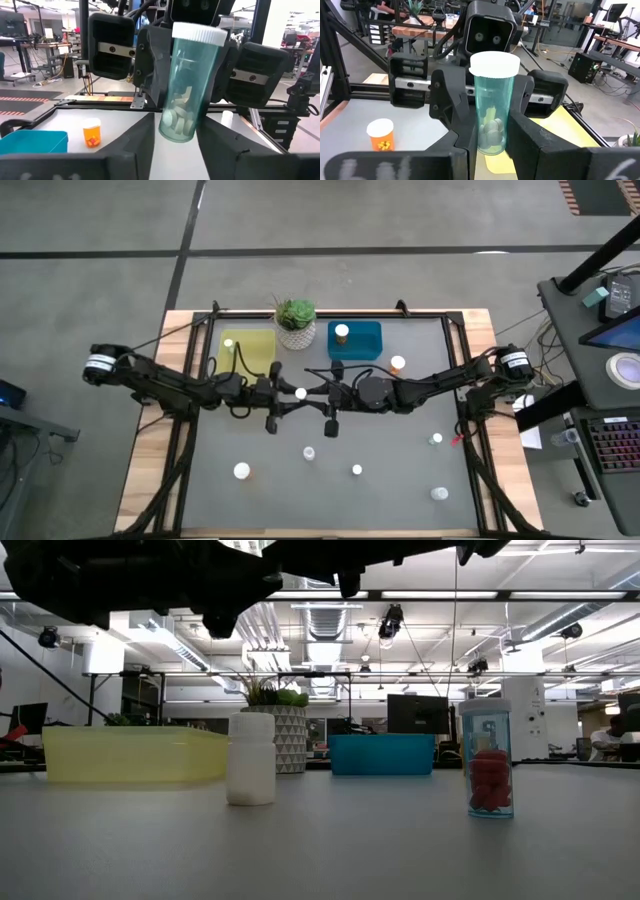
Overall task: Pick and place medicine bottles into bin by pill shape (circle, oval)
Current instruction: Put the blue tablet bottle into the yellow bin
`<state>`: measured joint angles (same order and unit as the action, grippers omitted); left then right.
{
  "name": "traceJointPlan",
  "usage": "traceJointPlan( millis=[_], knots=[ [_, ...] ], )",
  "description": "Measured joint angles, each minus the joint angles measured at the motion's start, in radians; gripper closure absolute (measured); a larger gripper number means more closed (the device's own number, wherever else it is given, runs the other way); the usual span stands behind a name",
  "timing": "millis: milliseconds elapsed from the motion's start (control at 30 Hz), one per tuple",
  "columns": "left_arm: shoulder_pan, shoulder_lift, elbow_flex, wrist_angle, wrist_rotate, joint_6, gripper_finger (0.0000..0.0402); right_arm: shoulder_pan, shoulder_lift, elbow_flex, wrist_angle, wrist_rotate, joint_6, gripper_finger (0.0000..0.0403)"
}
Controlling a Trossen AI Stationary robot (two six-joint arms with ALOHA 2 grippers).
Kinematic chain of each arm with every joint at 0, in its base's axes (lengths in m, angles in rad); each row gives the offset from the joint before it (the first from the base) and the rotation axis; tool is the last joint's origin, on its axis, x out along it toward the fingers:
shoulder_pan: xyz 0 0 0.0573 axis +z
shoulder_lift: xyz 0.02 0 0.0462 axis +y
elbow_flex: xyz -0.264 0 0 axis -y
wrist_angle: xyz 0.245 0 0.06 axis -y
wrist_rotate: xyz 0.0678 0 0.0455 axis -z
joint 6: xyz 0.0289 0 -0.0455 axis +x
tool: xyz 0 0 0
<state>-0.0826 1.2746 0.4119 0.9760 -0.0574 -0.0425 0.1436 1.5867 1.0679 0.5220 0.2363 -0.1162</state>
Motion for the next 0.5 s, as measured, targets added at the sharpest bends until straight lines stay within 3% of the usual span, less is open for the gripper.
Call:
traceJointPlan(
  millis=[267,500],
  knots=[
    [0.0,-0.071,-0.007,-0.122,0.0,0.032,0.0194,0.0,-0.019,-0.002,-0.076,0.001,0.004,0.0324],
    [0.0,-0.191,-0.006,-0.328,0.001,0.033,0.018,0.0,-0.061,-0.001,-0.305,0.033,0.061,0.0324]
  ],
)
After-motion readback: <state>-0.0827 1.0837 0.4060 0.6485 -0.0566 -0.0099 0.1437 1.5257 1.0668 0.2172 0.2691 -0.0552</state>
